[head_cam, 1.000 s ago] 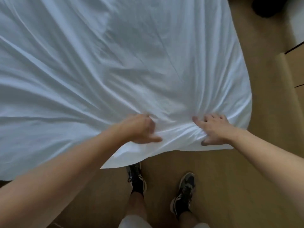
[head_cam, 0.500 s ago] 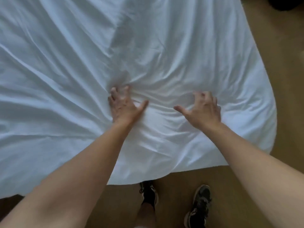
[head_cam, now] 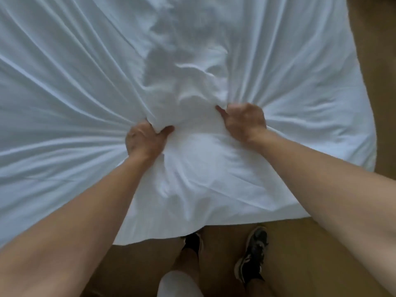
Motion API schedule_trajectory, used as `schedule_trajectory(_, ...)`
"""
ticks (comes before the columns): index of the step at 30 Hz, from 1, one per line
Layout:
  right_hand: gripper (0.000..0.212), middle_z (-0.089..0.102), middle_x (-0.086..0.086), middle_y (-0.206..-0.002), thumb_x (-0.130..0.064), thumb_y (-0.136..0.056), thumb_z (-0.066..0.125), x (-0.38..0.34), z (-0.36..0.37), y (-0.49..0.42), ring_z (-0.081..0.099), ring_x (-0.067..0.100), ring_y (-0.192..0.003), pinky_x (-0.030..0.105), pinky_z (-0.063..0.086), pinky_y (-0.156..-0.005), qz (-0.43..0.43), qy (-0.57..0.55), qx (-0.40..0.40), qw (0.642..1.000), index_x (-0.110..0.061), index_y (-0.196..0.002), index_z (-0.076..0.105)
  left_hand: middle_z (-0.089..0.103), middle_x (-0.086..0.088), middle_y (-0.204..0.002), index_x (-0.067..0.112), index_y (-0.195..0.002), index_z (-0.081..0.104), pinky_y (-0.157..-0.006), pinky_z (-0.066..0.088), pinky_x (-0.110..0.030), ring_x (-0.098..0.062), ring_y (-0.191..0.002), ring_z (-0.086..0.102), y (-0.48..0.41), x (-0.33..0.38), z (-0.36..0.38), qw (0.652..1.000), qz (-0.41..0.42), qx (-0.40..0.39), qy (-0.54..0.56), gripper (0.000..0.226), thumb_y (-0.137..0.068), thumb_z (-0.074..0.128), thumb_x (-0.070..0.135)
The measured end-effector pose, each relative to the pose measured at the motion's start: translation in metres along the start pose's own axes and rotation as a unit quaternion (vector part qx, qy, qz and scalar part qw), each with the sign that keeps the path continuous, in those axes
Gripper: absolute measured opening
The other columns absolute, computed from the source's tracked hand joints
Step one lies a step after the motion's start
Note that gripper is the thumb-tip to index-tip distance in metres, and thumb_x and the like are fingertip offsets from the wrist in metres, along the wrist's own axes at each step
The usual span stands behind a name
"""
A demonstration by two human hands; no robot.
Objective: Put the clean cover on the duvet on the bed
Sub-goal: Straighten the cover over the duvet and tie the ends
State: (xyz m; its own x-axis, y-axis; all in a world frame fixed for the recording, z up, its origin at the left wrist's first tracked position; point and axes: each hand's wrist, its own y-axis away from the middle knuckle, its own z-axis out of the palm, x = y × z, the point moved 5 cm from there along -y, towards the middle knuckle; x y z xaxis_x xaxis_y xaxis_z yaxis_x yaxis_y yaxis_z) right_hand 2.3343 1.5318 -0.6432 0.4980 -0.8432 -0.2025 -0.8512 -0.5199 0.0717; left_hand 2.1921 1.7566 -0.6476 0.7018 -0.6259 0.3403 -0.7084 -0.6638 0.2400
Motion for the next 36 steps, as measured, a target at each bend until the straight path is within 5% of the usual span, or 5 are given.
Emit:
schedule_trajectory(9,0.048,0.062,0.023,-0.127,-0.048,-0.102,0.042,0.01,0.004,0.021,0.058,0.043,-0.118,0.048,0.046,-0.097,0.224,0.025,-0.207,0.952,-0.008,-0.123,0.058,0.061,-0.01,-0.124,0.023,-0.126,0.047,-0.089,0.048,-0.043,-0.035,-0.114,0.061,0.009,-0.008,-0.003,0.961,0.053,-0.208,-0.174,0.093,-0.059,0.073,0.082)
schedule_trajectory(14,0.056,0.045,0.01,-0.143,-0.051,-0.084,0.058,-0.076,-0.038,-0.02,0.049,0.039,-0.124,0.049,0.041,-0.096,0.057,-0.011,0.147,0.987,-0.025,-0.133,0.048,0.021,-0.01,-0.162,0.05,-0.151,0.028,-0.1,0.037,-0.062,-0.041,-0.14,0.032,-0.05,0.023,-0.06,0.969,0.222,0.025,-0.105,0.083,-0.078,0.047,0.084)
schedule_trajectory(21,0.086,-0.019,0.002,-0.168,-0.072,-0.095,0.024,-0.122,0.073,-0.025,-0.017,0.034,-0.153,0.052,-0.009,-0.123,-0.006,0.029,-0.216,0.976,-0.027,-0.162,-0.006,-0.011,-0.002,-0.17,0.051,-0.157,0.01,-0.112,0.0,-0.078,-0.032,-0.156,-0.011,-0.063,-0.008,0.002,0.926,0.259,-0.225,-0.161,0.072,-0.097,0.051,0.05)
schedule_trajectory(28,0.103,0.009,0.029,-0.164,-0.073,-0.082,0.055,-0.215,0.038,-0.019,0.005,0.05,-0.151,0.059,0.002,-0.122,0.033,-0.046,-0.103,0.993,-0.011,-0.158,0.024,-0.041,0.008,-0.159,0.05,-0.151,-0.024,-0.107,0.001,-0.082,-0.035,-0.15,-0.031,-0.077,-0.208,-0.086,0.961,-0.211,-0.145,-0.102,0.148,-0.039,0.057,0.102)
schedule_trajectory(36,0.14,-0.028,0.027,-0.16,-0.104,-0.055,0.031,-0.324,0.117,-0.004,-0.029,0.046,-0.147,0.069,-0.013,-0.115,-0.064,0.045,-0.232,0.97,-0.021,-0.16,-0.012,-0.046,0.016,-0.155,0.064,-0.141,-0.028,-0.105,-0.01,-0.081,-0.027,-0.151,-0.03,-0.093,-0.284,-0.081,0.973,-0.023,-0.167,-0.155,0.098,-0.063,0.014,0.105)
